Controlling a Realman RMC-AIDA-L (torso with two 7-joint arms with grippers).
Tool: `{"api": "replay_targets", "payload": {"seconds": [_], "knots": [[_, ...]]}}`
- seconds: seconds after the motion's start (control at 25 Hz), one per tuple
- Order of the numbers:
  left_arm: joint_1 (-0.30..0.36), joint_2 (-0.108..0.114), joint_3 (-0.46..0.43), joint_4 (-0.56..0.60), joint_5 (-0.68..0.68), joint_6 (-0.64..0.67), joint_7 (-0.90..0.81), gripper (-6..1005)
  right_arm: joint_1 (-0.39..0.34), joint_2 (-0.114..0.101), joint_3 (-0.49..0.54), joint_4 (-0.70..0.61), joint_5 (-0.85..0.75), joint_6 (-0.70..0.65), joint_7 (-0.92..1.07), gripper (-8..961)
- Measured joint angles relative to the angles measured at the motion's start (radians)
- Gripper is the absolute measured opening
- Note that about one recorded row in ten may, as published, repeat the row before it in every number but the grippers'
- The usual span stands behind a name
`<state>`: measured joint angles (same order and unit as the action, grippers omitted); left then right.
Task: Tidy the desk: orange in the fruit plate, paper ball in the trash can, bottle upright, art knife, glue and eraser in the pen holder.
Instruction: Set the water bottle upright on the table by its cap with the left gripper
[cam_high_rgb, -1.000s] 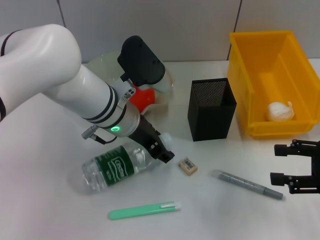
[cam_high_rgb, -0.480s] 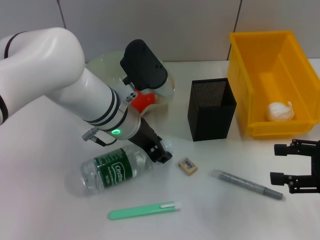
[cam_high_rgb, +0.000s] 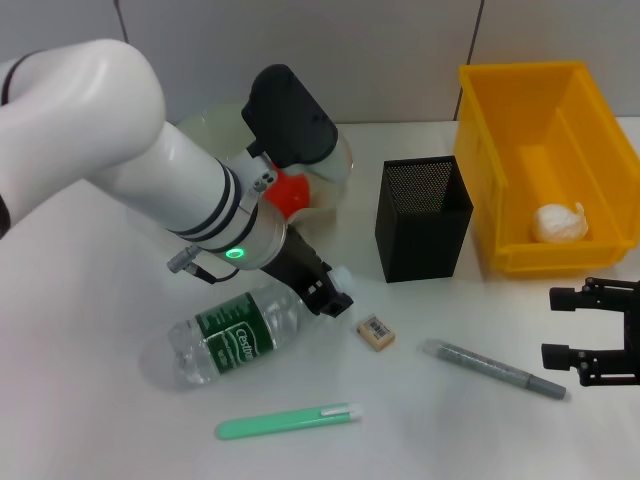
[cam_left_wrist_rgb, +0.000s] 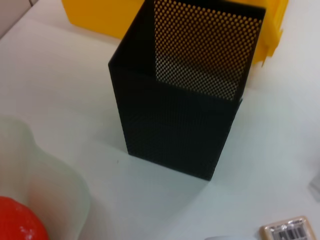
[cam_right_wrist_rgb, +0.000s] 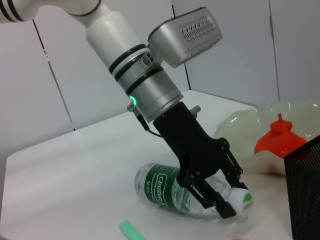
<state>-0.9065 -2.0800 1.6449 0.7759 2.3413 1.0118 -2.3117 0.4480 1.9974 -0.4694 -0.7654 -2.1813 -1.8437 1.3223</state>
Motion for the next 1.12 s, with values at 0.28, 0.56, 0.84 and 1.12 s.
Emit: {"api": "replay_targets", "payload": {"seconds": [0.28, 0.56, 0.84, 1.12], "knots": [[0.064, 0.006, -0.105, 0.148, -0.015, 0.117, 0.006, 447, 0.002, -0.001, 0.0, 0.0, 0.0, 0.0, 0.0, 786], [0.111, 0.01, -0.258, 0.241, -0.057, 0.252, 0.074, 446, 0.004, -0.002, 0.0, 0.0, 0.0, 0.001, 0.0, 786], [0.142, 0.013, -0.395, 0.302, -0.094, 0.361, 0.145, 446, 0.005, -0.003, 0.0, 0.0, -0.001, 0.002, 0.0, 786], [0.151, 0.014, -0.561, 0.319, -0.111, 0.47, 0.234, 445, 0.009, -0.003, 0.0, 0.0, -0.002, 0.009, 0.007, 786]]}}
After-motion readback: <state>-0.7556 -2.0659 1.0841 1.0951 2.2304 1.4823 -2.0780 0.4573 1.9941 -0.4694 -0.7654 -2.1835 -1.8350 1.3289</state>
